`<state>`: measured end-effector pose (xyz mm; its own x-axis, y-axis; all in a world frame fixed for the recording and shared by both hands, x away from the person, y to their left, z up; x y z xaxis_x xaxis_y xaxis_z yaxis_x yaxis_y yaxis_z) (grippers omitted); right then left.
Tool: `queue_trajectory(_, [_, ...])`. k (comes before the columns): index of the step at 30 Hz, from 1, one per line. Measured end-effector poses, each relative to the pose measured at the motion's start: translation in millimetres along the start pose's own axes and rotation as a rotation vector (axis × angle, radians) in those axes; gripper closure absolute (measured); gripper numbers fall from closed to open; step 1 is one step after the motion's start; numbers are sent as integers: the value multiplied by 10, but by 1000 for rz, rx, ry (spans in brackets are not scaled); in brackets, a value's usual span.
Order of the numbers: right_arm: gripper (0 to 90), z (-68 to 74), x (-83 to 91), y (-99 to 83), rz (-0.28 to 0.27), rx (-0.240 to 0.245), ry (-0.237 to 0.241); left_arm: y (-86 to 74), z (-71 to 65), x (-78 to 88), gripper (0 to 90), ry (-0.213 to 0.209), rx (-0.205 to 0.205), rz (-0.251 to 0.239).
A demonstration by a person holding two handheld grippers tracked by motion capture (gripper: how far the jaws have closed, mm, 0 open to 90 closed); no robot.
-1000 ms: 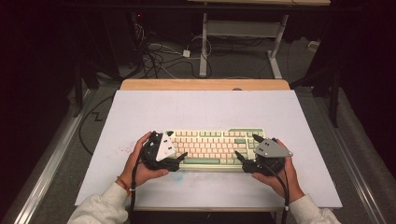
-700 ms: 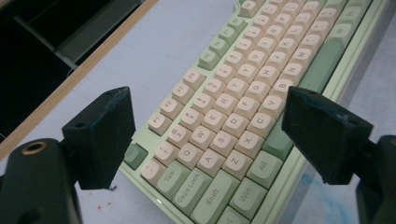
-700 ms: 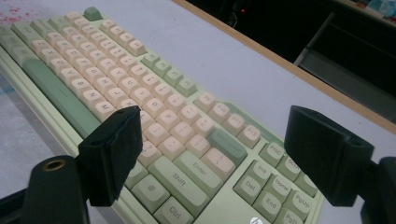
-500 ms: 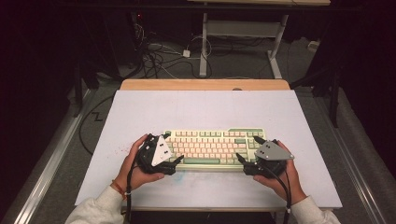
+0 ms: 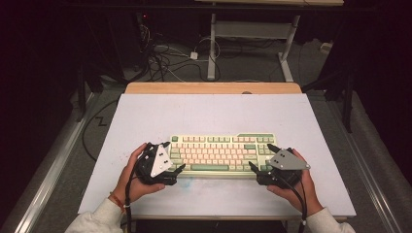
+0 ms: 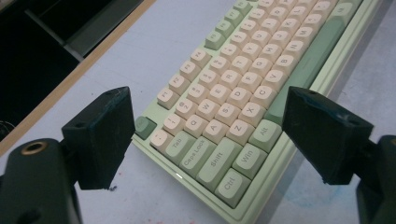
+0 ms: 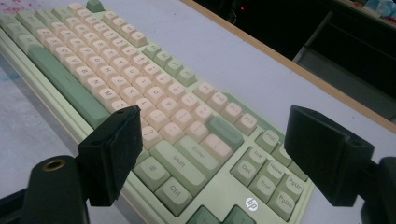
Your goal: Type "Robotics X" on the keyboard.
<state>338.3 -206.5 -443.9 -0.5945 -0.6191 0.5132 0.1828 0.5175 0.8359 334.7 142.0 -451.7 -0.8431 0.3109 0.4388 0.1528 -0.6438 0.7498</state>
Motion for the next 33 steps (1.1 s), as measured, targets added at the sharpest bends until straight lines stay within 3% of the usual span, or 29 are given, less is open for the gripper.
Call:
queue_trajectory(17, [196,-57,121,-118,16,-15,-29,-260,14,72,165,11,-5,42])
queue_trajectory(25, [195,-122,176,-215,26,-32,-54,-398,55,85,165,8,43,57])
queue_trajectory(33, [189,-181,229,-333,40,-62,-67,-534,75,108,165,-7,23,94])
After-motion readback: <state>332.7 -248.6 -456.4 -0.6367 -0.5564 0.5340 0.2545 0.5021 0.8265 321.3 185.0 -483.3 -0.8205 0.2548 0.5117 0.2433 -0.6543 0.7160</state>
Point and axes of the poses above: each handheld gripper's, and its own axes: x roughly backward along the jaws, y roughly out of its top, z roughly to its left, the point moved 3 cm from there along -x, roughly forward along the jaws, and after that the axes turned 15 degrees about y, right-handed, at the moved point
